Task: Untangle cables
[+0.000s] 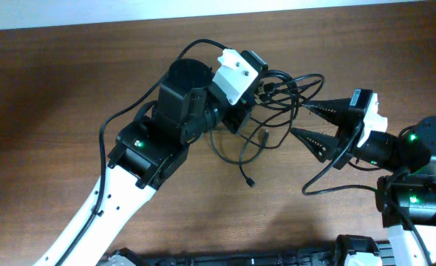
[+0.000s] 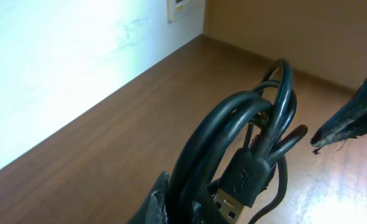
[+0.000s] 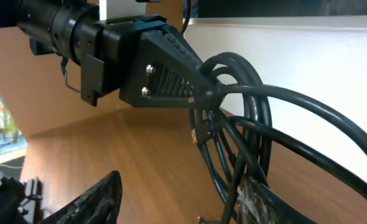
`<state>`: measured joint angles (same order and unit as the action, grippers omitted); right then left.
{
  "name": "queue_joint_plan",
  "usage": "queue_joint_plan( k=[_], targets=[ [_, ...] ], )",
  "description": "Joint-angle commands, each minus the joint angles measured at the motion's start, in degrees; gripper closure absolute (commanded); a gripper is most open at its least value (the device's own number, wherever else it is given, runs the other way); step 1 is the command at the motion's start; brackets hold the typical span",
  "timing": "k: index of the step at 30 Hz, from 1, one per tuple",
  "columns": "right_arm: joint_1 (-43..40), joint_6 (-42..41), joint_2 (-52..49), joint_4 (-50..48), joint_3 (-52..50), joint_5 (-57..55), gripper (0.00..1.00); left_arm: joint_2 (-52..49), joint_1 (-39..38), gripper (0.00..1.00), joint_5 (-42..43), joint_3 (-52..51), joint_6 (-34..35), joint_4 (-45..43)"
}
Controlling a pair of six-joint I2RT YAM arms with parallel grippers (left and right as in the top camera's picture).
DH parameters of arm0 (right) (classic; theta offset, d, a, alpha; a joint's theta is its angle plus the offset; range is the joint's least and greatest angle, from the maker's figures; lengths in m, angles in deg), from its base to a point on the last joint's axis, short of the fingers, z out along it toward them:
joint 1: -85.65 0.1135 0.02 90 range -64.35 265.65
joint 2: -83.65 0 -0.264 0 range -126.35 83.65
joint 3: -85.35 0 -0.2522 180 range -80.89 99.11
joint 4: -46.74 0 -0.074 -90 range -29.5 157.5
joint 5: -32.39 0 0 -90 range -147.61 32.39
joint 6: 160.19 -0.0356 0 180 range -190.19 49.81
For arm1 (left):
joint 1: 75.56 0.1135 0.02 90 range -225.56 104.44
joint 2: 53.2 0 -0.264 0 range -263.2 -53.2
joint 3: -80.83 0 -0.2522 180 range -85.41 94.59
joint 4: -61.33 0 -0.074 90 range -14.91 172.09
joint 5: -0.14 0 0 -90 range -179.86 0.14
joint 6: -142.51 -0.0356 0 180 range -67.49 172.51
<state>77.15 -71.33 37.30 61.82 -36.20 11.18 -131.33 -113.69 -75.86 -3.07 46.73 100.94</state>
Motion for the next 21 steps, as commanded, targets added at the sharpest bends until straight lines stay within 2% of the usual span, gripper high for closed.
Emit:
queue_joint_plan(
  k=[1, 3, 5, 12, 13, 14, 15, 17, 21],
  targets=[
    [-0.15, 0.52, -1.03, 0.00, 0.55, 1.25, 0.62, 0.68, 0.02, 1.00, 2.97, 0.11, 0.28, -0.74],
    [-0.15, 0.50, -1.70, 0.00, 0.55, 1.27, 0.83, 0.68, 0.02, 1.00, 2.97, 0.11, 0.28, -0.74],
    [-0.15, 0.48, -2.36, 0.00, 0.55, 1.29, 0.96, 0.68, 0.02, 1.00, 2.97, 0.11, 0.31, -0.74],
    [-0.15, 0.48, -2.78, -0.02, 0.55, 1.27, 0.96, 0.68, 0.04, 1.00, 2.75, 0.11, 0.31, -0.74],
    [-0.15, 0.48, -2.78, -0.02, 0.55, 1.25, 0.94, 0.68, 0.04, 1.00, 2.75, 0.11, 0.31, -0.74],
    [-0.15, 0.48, -2.78, -0.02, 0.55, 1.25, 0.76, 0.68, 0.04, 1.00, 2.73, 0.11, 0.28, -0.70],
    [-0.15, 0.48, -2.78, -0.02, 0.55, 1.27, 0.67, 0.68, 0.04, 1.00, 2.71, 0.11, -0.11, -0.68],
    [-0.17, 0.48, -2.78, 0.00, 0.55, 1.27, 0.58, 0.70, 0.04, 1.00, 1.46, 0.11, -0.57, -0.28],
    [-0.17, 0.48, -2.78, 0.07, 0.55, 1.29, 0.55, 2.23, 0.04, 1.00, -1.38, 0.11, -5.42, 1.68]
  ],
)
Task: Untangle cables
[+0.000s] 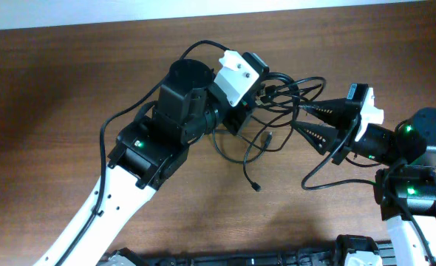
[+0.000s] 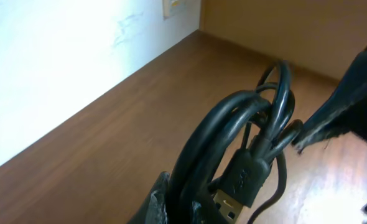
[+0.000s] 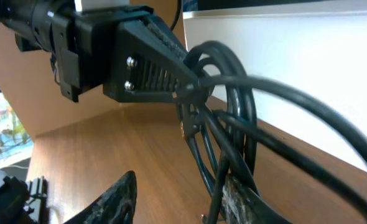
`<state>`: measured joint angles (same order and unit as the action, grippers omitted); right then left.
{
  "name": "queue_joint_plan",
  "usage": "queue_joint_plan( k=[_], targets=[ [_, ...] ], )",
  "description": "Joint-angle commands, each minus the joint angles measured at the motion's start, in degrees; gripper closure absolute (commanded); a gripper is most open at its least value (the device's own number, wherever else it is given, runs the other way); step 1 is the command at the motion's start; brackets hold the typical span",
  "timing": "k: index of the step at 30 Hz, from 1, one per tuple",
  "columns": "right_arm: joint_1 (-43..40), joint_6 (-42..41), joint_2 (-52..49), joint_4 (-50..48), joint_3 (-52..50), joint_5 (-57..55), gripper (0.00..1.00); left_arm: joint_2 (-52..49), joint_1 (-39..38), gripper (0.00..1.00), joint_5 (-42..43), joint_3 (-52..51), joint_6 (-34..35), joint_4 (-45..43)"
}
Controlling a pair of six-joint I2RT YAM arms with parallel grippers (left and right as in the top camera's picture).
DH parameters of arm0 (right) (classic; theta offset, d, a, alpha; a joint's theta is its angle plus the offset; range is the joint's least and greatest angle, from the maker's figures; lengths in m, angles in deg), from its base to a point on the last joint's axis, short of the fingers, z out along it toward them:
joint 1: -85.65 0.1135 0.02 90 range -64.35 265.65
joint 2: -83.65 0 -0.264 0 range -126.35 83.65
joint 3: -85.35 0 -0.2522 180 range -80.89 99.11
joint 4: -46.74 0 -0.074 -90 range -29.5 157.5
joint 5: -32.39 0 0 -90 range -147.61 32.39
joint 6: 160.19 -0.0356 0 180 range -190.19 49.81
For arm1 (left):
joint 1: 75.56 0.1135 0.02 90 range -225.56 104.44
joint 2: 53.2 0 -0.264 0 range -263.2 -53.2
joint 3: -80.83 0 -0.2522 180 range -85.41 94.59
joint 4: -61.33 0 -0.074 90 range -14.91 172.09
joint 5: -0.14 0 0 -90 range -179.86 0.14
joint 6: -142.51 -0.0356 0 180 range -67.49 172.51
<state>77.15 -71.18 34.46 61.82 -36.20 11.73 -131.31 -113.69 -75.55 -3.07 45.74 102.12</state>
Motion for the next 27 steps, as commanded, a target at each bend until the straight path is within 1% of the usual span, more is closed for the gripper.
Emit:
queue_joint_plan(
  k=[1, 3, 6, 13, 17, 18, 21, 23, 25, 27],
  targets=[
    [-0.15, 0.33, 0.07, 0.09, 0.55, 0.74, 0.53, 2.97, 0.04, 1.00, -1.68, 0.11, -5.73, 0.66],
    [-0.15, 0.35, 0.07, 0.02, 0.55, 0.74, 0.48, 4.26, 0.04, 1.00, -1.68, 0.11, -7.56, 0.68],
    [-0.15, 0.35, 0.07, -0.02, 0.55, 0.74, 0.45, 5.38, 0.04, 1.00, -1.68, 0.11, -8.15, 0.70],
    [-0.15, 0.35, 0.07, -0.04, 0.55, 0.98, 0.44, 5.51, 0.04, 1.00, -1.68, 0.11, -8.17, 1.18],
    [-0.15, 0.35, 0.07, -0.04, 0.55, 0.98, 0.44, 5.51, 0.04, 1.00, -1.64, 0.11, -9.42, 2.62],
    [-0.15, 0.35, 0.07, -0.07, 0.55, 0.98, 0.44, 5.51, 0.04, 1.00, -1.22, 0.11, -9.38, 2.60],
    [-0.15, 0.35, 0.07, -0.24, 0.55, 0.98, 0.44, 5.51, 0.02, 1.00, 4.35, 0.11, -9.40, 2.16],
    [-0.15, 0.33, 0.07, -0.22, 0.55, 0.98, 0.44, 5.51, 0.02, 1.00, 6.51, 0.11, -9.40, 2.16],
    [-0.15, 0.33, 0.07, -0.22, 0.55, 0.98, 0.46, 5.51, 0.02, 1.00, 7.50, 0.11, -9.35, 2.14],
    [-0.15, 0.33, 0.07, -0.22, 0.55, 0.98, 0.60, 5.51, 0.02, 1.00, 8.00, 0.11, -9.35, 2.14]
  ],
)
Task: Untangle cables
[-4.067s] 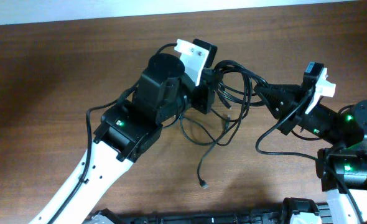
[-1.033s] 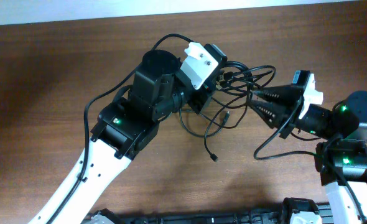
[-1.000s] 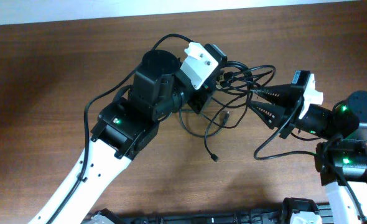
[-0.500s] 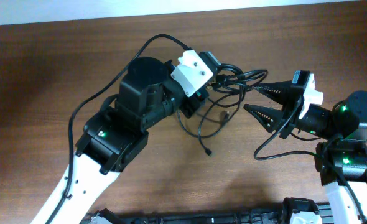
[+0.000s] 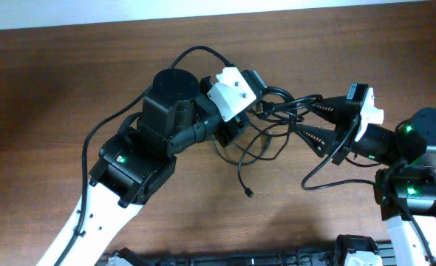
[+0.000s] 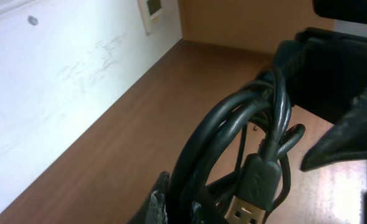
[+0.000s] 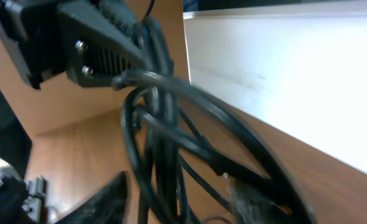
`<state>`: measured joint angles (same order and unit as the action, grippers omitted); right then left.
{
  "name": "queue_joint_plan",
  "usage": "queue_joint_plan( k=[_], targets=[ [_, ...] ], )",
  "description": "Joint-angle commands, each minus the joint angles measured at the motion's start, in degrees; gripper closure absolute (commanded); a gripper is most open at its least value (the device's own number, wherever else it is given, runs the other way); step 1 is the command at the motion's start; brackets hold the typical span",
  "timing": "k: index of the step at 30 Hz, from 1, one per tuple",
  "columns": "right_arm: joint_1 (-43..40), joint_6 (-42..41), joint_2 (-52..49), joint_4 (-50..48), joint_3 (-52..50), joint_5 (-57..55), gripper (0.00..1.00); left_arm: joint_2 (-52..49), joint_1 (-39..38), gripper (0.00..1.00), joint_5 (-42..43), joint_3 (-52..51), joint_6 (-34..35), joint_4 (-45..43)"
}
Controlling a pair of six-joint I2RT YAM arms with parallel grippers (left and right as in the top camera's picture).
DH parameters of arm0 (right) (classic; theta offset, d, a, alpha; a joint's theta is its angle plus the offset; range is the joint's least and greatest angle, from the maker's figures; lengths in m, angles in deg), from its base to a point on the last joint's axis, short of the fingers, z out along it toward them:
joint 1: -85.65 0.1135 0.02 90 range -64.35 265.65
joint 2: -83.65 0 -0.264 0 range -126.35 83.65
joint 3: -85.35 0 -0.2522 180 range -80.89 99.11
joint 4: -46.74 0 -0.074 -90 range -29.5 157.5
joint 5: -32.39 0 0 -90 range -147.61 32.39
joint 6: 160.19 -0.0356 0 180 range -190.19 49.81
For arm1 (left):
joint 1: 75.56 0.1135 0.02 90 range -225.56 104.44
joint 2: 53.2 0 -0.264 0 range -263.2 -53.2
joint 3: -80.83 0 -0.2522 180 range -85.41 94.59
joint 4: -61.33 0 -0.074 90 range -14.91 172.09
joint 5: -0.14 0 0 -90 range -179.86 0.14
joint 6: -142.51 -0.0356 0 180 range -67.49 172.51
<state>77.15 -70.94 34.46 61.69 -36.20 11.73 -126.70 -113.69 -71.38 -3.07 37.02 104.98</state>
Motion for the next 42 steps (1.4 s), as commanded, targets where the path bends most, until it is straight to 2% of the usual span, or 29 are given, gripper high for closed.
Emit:
queue_joint_plan(
  k=[1, 2, 4, 9, 14, 17, 20, 26, 32, 41, 42],
  targets=[
    [-0.15, 0.07, 0.07, -0.09, 0.55, 0.98, 0.71, 0.90, 0.02, 1.00, 3.82, 0.11, -0.61, -0.72],
    [-0.15, 0.07, 0.07, -0.09, 0.55, 0.98, 0.82, 0.90, 0.04, 1.00, 3.78, 0.11, -0.33, -0.72],
    [-0.15, -0.11, 0.07, -0.09, 0.55, 0.96, 0.96, 0.90, 0.04, 1.00, 3.72, 0.11, 0.42, -0.72],
    [-0.15, -0.17, 0.07, -0.07, 0.55, 0.96, 0.96, 0.90, 0.04, 1.00, 0.44, 0.11, 3.30, -0.68],
    [-0.26, -1.66, 0.07, -0.07, 0.55, 0.50, 0.96, 0.90, 0.04, 1.00, -14.49, 0.11, 13.27, -0.68],
    [-0.26, -3.02, 0.07, -0.07, 0.55, -0.02, 0.96, 0.90, 0.04, 1.00, -24.52, 0.11, 21.55, -0.24],
    [-0.26, -5.99, 0.07, 0.04, 0.55, -3.45, 0.96, 0.90, 0.04, 1.00, -29.97, 0.11, 27.78, 0.00],
    [-0.26, -10.69, 0.07, 0.37, 0.55, -8.90, 0.96, 0.90, 0.04, 1.00, -32.72, 0.11, 36.52, -0.02],
    [-0.26, -13.29, 0.07, 4.09, 0.55, -14.80, 0.96, 0.90, 0.04, 1.00, -34.86, 0.11, 38.66, 0.17],
    [-0.26, -13.29, 0.07, 5.81, 0.55, -14.80, 0.96, 0.90, 0.04, 1.00, -36.76, 0.11, 38.66, 0.39],
    [-0.26, -13.31, 0.07, 5.92, 0.55, -14.80, 0.93, 0.90, 0.04, 1.00, -36.79, 0.11, 38.64, 0.39]
  ],
)
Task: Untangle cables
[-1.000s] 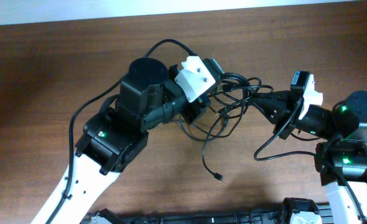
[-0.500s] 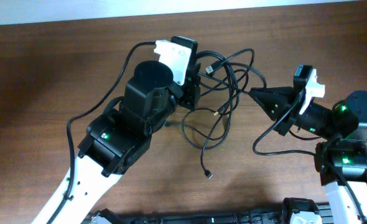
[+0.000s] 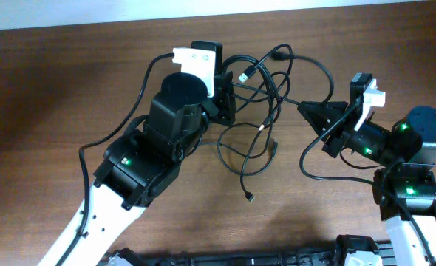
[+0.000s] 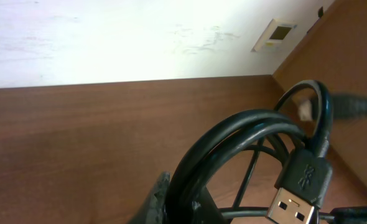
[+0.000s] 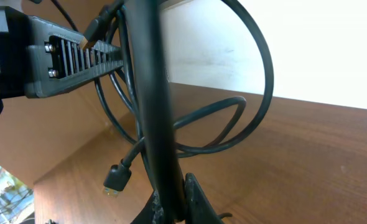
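A tangle of black cables (image 3: pixel 259 81) hangs between my two arms over the brown table. My left gripper (image 3: pixel 225 96) is shut on a bundle of cable loops (image 4: pixel 233 137), with a USB-A plug (image 4: pixel 295 193) beside its fingers. My right gripper (image 3: pixel 307 111) is shut on a single thick cable strand (image 5: pixel 152 124) that runs up from its fingers. A loose small plug (image 5: pixel 116 180) dangles left of it, and a free cable end (image 3: pixel 249 196) trails down onto the table.
The brown wooden table (image 3: pixel 48 96) lies below, with a white wall (image 3: pixel 129 11) along its far edge. My right arm's own cord (image 3: pixel 310 159) loops beside its wrist.
My right gripper was open beside the bundle and is now shut on one strand. My left gripper has turned and moved up and left with the bundle. The cables are spread wider.
My left gripper held the cable bundle throughout while my right gripper stood open next to it. The right gripper stayed open and closer against the loops, then the left arm shifted left. Now the right gripper is shut on a strand and the cables are drawn apart.
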`<state>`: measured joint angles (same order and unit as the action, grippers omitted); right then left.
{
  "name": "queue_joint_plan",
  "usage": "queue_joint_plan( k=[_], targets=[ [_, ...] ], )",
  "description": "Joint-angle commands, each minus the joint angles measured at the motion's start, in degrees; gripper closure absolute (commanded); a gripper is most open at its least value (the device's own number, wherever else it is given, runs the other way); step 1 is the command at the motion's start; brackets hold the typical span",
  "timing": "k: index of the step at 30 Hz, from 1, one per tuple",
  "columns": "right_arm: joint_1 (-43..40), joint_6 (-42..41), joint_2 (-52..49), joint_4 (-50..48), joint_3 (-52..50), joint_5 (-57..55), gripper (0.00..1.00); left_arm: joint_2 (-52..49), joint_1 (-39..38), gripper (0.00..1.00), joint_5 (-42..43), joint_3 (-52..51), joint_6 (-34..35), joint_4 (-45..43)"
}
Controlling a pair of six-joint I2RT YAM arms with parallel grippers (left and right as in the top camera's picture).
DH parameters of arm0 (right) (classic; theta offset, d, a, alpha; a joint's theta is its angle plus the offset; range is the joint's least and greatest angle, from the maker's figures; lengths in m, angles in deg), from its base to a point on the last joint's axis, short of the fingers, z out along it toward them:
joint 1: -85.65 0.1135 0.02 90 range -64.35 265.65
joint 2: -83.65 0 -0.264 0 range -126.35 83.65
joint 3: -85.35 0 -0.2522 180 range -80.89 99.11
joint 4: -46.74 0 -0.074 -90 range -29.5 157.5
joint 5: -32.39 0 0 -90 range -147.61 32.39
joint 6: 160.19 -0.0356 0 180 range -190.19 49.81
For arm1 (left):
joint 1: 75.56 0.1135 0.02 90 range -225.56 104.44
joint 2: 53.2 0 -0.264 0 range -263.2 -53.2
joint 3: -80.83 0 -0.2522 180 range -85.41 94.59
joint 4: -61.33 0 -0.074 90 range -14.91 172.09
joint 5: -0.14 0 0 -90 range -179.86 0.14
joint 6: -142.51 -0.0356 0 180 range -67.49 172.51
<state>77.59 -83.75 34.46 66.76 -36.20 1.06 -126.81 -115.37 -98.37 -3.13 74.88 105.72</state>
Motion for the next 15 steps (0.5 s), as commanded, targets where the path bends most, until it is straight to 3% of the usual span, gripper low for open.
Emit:
queue_joint_plan(
  k=[1, 2, 3, 9, 15],
  targets=[
    [-0.70, -0.48, 0.07, 0.85, 0.55, -4.11, 0.80, 1.01, 1.73, 1.00, -9.79, 0.17, 0.79, -0.35],
    [-0.70, -0.48, 0.07, 0.85, 0.55, -4.11, 0.64, 1.01, 1.73, 1.00, -9.81, 0.17, 0.76, -0.35],
    [-0.70, -0.48, 0.07, 0.85, 0.55, -4.02, 0.00, 1.01, 1.73, 1.00, -9.92, 0.17, 0.74, -0.35],
    [-0.70, -0.48, 0.07, 0.81, 0.55, -2.78, 0.01, 1.01, 1.66, 1.00, -8.98, 0.17, -3.26, -0.33],
    [-0.70, -0.50, 0.07, 0.46, 0.55, -1.75, 0.01, 1.01, 1.66, 1.00, 4.66, 0.17, -24.06, -0.26]
  ],
)
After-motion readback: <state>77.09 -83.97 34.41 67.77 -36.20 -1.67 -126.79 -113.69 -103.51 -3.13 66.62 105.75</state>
